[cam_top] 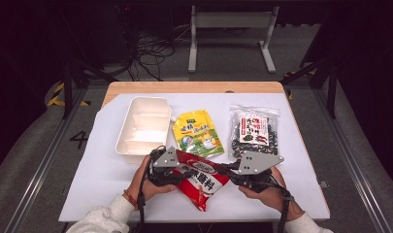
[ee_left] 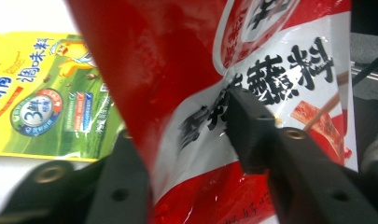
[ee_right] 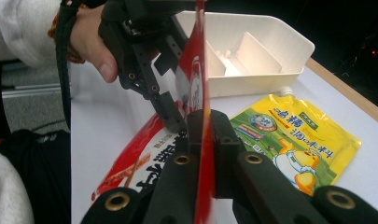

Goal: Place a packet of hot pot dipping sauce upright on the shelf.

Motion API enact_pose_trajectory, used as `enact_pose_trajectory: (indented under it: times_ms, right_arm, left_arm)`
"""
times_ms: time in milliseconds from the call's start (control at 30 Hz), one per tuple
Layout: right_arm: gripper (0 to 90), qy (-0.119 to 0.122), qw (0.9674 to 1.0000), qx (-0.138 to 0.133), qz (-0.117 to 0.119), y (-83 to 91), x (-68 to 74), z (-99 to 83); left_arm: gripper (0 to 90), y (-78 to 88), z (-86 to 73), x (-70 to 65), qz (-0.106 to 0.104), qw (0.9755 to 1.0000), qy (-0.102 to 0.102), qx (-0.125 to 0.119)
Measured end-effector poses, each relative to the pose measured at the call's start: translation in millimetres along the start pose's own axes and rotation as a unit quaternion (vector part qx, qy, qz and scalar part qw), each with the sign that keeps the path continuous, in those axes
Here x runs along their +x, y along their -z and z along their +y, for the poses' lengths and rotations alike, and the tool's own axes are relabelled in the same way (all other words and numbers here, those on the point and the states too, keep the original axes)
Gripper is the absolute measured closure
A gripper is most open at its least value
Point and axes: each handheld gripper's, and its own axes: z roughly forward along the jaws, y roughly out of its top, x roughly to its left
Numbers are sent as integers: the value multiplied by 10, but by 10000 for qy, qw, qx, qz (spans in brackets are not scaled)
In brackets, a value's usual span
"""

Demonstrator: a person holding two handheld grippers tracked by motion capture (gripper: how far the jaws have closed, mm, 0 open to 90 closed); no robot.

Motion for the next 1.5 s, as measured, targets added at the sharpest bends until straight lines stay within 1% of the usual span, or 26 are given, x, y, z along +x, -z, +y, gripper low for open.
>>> enact_pose_trajectory:
  times_ms: [100, 167, 200, 233, 267, 300, 333, 400, 433, 500, 600, 633, 700, 733, 800, 900, 967, 1067, 1100, 1200, 1233, 1267, 1367, 1433, 1467, 1500]
  right_arm:
    - [889, -124, 9999, -24, -69, -16, -10, -27]
    - [882, -264, 9996, -70, -109, -22, -25, -58]
    - [840, -306, 9994, -92, -136, -24, -27, -67]
    - [840, -306, 9994, -92, -136, -24, -27, -67]
    - [743, -491, 9983, -149, -268, -6, -42, -101]
    - [743, -491, 9983, -149, -268, -6, -42, -101]
    - [609, -592, 9972, -118, -436, 39, -50, -138]
    - [578, -667, 9966, -114, -462, 58, -58, -157]
    - [545, -751, 9962, -133, -431, 92, -67, -189]
    - [447, -922, 9941, -67, -565, 159, -85, -265]
    - [407, -1080, 9923, 81, -596, 247, -101, -402]
    - [399, -1163, 9905, 242, -694, 300, -101, -489]
    - [389, -1236, 9895, 294, -688, 332, -98, -544]
    - [375, -1249, 9878, 500, -790, 395, -75, -659]
    - [370, -1250, 9870, 570, -833, 416, -68, -697]
    - [356, -1406, 9834, 709, -901, 511, -38, -856]
    - [345, -1497, 9817, 729, -924, 569, -26, -939]
    - [350, -1608, 9789, 819, -963, 628, -9, -1064]
    - [349, -1620, 9781, 844, -993, 629, -6, -1094]
    - [351, -1653, 9779, 847, -958, 622, 9, -1161]
    - [350, -1635, 9772, 927, -990, 607, 17, -1190]
    - [348, -1612, 9767, 985, -1016, 598, 17, -1200]
    - [344, -1644, 9766, 949, -1014, 570, 13, -1198]
    - [341, -1651, 9767, 959, -977, 541, 17, -1206]
    - [341, -1651, 9767, 959, -977, 541, 17, -1206]
    - [339, -1659, 9765, 981, -965, 529, 19, -1211]
  left_arm:
    - [874, 8, -32, -14, -47, 9999, 3, -89]
    - [894, 17, -44, -15, -65, 9999, 11, -86]
    - [895, 28, -55, -21, -36, 9999, 22, -127]
    - [896, 28, -55, -21, -36, 9999, 22, -127]
    - [896, 48, -64, -18, -23, 9998, 75, -195]
    - [896, 69, -73, -9, -41, 9995, 136, -275]
    - [896, 100, -82, 6, -19, 9992, 200, -358]
    - [897, 144, -95, 28, 0, 9986, 287, -438]
    - [897, 170, -106, 41, -2, 9983, 329, -489]
    - [897, 200, -123, 49, 21, 9978, 388, -546]
    - [898, 252, -127, 49, 12, 9971, 378, -661]
    - [897, 275, -116, 38, 5, 9966, 370, -736]
    - [898, 287, -106, 35, 4, 9965, 344, -756]
    - [898, 296, -97, 27, 6, 9963, 342, -793]
    - [898, 301, -82, 17, -34, 9961, 315, -827]
    - [898, 309, -51, -17, -24, 9955, 307, -891]
    - [898, 323, -23, -18, 62, 9953, 282, -920]
    - [898, 384, 25, 11, 186, 9934, 298, -1091]
    - [898, 384, 25, 11, 186, 9934, 298, -1091]
    - [898, 473, 77, 27, 254, 9918, 251, -1228]
    - [898, 505, 90, 38, 309, 9910, 212, -1285]
    - [898, 558, 103, 57, 340, 9898, 204, -1371]
    - [898, 663, 133, 93, 463, 9875, 184, -1498]
    - [898, 775, 161, 152, 560, 9849, 174, -1627]
    - [898, 775, 161, 152, 560, 9849, 174, -1627]
    - [898, 840, 179, 197, 635, 9836, 184, -1681]
